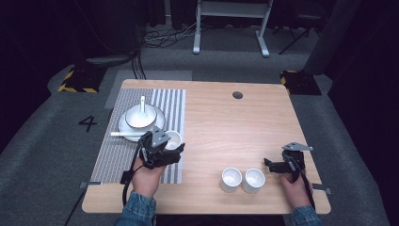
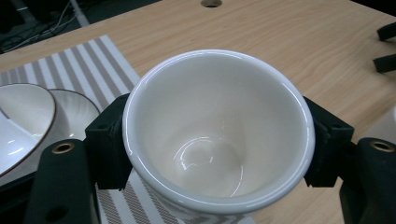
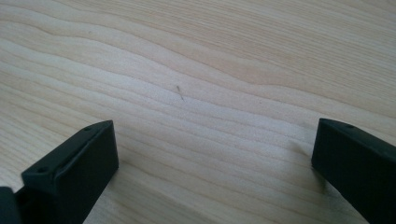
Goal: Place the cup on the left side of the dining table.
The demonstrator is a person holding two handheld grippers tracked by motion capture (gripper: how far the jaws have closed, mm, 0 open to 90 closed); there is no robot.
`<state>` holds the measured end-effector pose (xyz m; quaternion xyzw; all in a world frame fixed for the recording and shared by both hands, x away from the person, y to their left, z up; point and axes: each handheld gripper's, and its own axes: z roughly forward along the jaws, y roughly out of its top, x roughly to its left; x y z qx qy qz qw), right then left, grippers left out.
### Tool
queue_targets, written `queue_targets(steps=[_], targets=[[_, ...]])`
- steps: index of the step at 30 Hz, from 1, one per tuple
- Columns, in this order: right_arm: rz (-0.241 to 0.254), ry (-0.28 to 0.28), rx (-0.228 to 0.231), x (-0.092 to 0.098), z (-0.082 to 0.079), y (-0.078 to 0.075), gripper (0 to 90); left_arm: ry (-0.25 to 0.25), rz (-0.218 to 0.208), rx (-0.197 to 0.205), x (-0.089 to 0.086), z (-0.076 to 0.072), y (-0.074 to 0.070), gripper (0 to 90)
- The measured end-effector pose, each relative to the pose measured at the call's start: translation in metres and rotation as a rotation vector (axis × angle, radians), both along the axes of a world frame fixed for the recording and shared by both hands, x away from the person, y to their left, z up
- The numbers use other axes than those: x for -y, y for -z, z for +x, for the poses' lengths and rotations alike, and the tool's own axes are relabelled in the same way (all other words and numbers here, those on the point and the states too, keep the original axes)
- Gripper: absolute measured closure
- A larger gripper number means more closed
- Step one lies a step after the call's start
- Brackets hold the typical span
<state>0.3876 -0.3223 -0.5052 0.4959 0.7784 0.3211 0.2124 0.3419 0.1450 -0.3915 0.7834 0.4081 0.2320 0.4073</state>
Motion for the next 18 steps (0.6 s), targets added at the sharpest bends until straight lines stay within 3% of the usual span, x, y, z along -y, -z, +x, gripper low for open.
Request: queue_targets(steps=[6,10,18], targets=[[0.000,0.000,0.000,0.000,0.000,0.000,0.4,-0.064,-0.010,0.002,-0.009,0.011,0.004,26.6],[0.000,0.000,0.000,0.000,0.000,0.000,0.4,-0.115,0.008,0.000,-0.015,0.020,0.010,26.6],[0.001,0.001,-0.001,0.000,0.000,0.000,0.4,-0.159,0.015,-0.039,-0.022,0.033,0.023,26.6]])
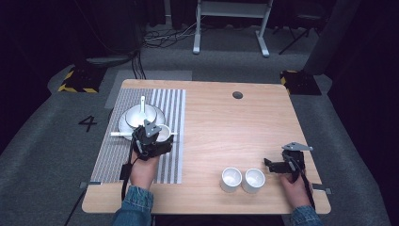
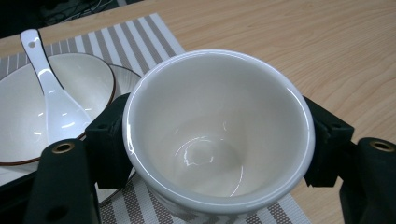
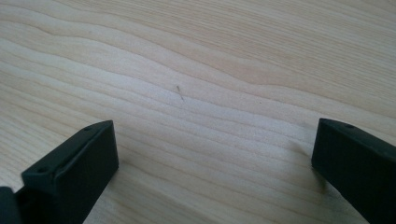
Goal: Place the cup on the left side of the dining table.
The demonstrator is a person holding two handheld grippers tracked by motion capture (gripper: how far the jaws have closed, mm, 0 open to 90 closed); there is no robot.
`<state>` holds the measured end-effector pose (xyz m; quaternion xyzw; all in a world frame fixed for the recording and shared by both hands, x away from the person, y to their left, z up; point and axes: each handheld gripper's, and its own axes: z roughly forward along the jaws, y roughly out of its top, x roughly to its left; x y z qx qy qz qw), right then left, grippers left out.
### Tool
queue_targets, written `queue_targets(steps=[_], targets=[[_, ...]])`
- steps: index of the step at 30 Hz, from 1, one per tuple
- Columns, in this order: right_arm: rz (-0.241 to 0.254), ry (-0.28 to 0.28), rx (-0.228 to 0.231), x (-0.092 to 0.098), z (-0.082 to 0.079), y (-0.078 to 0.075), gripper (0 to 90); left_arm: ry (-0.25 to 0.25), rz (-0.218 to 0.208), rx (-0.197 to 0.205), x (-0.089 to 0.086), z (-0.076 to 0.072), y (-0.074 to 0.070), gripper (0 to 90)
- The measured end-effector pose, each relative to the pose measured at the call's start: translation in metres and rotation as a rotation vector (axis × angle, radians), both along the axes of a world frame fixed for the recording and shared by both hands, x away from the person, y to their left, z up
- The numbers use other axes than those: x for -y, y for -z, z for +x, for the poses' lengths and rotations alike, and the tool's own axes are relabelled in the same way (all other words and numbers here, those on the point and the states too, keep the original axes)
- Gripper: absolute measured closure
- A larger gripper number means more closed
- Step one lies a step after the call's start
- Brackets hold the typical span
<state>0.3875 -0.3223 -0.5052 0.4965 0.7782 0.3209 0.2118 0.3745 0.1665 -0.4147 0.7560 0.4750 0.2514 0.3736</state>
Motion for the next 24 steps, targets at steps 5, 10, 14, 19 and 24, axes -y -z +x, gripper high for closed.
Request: queue_targets(steps=[5,10,14,19,24], targets=[[0.000,0.000,0.000,0.000,0.000,0.000,0.5,-0.008,0.054,-0.059,0.004,0.010,0.011,26.6],[0.000,0.000,0.000,0.000,0.000,0.000,0.5,-0.008,0.047,-0.091,0.005,0.017,0.020,26.6],[0.000,0.000,0.000,0.000,0.000,0.000,0.5,-0.009,0.042,-0.111,0.004,0.020,0.025,26.6],[0.000,0.000,0.000,0.000,0.000,0.000,0.4,-0.009,0.049,-0.127,0.005,0.022,0.031,26.6],[0.000,0.000,0.000,0.000,0.000,0.000,0.5,-0.003,0.057,-0.145,0.007,0.025,0.035,26.6]])
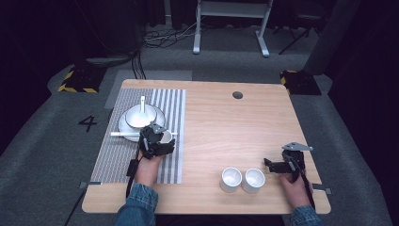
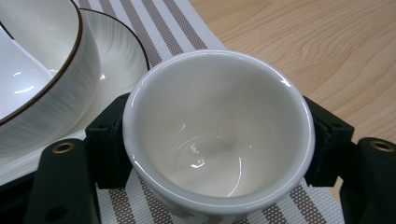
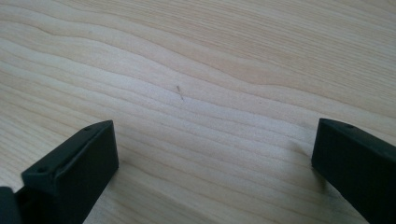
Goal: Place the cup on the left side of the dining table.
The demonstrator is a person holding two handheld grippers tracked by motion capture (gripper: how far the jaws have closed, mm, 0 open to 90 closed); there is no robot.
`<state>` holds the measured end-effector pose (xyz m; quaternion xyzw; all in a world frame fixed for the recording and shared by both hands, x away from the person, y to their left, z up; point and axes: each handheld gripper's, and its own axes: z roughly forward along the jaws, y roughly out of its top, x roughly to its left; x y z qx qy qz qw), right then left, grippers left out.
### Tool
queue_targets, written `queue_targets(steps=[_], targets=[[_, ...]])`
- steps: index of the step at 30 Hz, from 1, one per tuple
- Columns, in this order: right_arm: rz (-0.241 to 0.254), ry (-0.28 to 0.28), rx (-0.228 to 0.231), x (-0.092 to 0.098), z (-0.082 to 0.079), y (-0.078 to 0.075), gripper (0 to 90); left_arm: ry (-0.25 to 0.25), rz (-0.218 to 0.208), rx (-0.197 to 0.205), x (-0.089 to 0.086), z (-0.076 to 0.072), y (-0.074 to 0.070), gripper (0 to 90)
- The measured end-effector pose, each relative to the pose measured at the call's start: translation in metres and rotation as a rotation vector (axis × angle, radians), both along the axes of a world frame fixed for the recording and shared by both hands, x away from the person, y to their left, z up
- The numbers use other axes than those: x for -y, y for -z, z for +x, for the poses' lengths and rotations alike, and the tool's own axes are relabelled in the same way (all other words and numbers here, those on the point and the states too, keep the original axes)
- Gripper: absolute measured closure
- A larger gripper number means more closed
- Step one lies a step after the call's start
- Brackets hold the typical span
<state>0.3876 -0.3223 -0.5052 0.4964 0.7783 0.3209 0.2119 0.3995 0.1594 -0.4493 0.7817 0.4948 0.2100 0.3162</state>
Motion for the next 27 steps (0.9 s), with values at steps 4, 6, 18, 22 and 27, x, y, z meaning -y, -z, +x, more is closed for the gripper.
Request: queue_targets(steps=[4,6,18,22,27], targets=[[0.000,0.000,0.000,0.000,0.000,0.000,0.4,-0.005,0.006,-0.023,0.000,0.003,0.006,26.6],[0.000,0.000,0.000,0.000,0.000,0.000,0.4,-0.004,0.021,-0.032,0.001,0.005,0.008,26.6],[-0.001,-0.001,0.001,0.000,0.000,0.000,0.4,0.003,0.011,-0.021,0.001,0.004,0.015,26.6],[-0.001,-0.001,0.001,0.000,0.000,0.000,0.4,0.002,-0.011,-0.024,-0.003,0.002,0.017,26.5],[-0.001,0.000,0.001,0.000,0.000,0.000,0.5,0.005,-0.011,-0.034,-0.005,0.001,0.018,26.5]])
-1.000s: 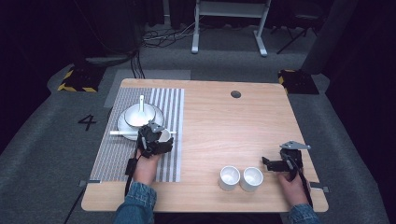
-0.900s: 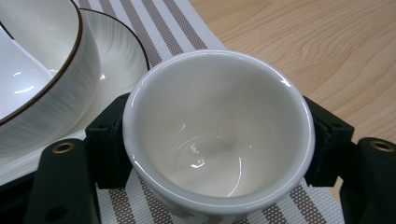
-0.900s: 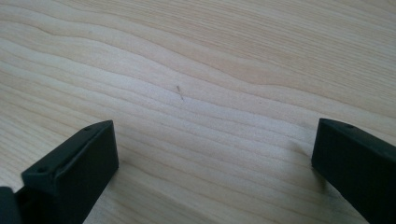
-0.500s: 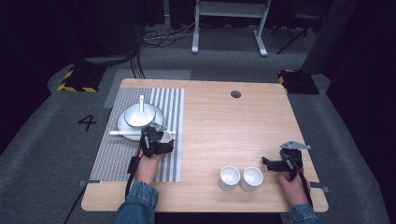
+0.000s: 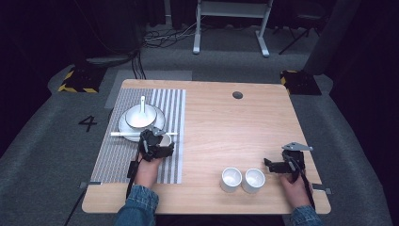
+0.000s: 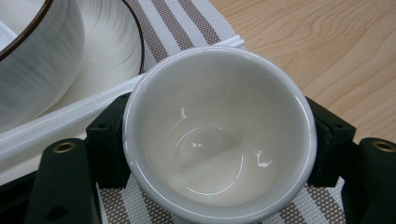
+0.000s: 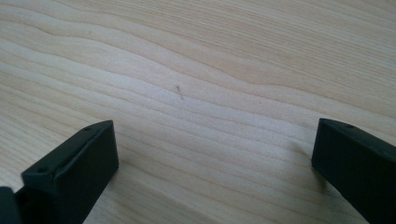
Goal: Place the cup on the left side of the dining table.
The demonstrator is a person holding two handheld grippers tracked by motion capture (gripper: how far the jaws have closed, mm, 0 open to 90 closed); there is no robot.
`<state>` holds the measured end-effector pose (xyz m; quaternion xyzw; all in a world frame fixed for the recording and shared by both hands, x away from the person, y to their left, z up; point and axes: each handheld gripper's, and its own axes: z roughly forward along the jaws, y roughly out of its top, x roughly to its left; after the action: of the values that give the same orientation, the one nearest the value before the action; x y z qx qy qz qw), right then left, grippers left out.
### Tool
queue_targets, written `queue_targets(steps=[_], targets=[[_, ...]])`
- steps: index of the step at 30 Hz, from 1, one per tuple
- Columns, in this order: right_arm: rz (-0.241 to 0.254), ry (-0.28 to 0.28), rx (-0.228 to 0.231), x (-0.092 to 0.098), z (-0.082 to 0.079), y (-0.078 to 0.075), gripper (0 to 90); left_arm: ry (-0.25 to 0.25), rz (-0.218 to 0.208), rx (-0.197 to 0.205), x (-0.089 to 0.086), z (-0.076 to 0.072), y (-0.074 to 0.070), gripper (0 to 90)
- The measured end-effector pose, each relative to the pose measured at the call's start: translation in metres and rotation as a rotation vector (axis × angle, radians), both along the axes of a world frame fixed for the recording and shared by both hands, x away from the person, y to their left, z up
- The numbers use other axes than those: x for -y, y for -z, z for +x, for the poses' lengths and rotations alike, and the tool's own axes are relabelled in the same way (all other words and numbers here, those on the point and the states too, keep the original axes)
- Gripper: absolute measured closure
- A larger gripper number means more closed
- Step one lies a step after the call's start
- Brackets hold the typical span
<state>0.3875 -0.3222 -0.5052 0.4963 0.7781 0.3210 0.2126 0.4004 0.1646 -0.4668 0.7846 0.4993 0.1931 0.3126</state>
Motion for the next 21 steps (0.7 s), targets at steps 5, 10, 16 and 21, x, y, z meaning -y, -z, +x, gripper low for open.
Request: queue_targets(steps=[5,10,16,21], targets=[[0.000,0.000,0.000,0.000,0.000,0.000,0.5,0.002,-0.003,-0.005,-0.001,0.000,0.000,26.4],[0.000,0.000,0.000,0.000,0.000,0.000,0.5,-0.001,0.005,0.004,-0.001,0.000,0.000,25.6],[0.000,0.000,0.000,0.000,0.000,0.000,0.5,0.005,0.021,0.024,0.000,-0.005,-0.005,21.9],[-0.001,0.004,0.000,0.000,0.000,0.000,0.5,0.000,0.030,0.046,-0.002,-0.016,-0.014,21.0]])
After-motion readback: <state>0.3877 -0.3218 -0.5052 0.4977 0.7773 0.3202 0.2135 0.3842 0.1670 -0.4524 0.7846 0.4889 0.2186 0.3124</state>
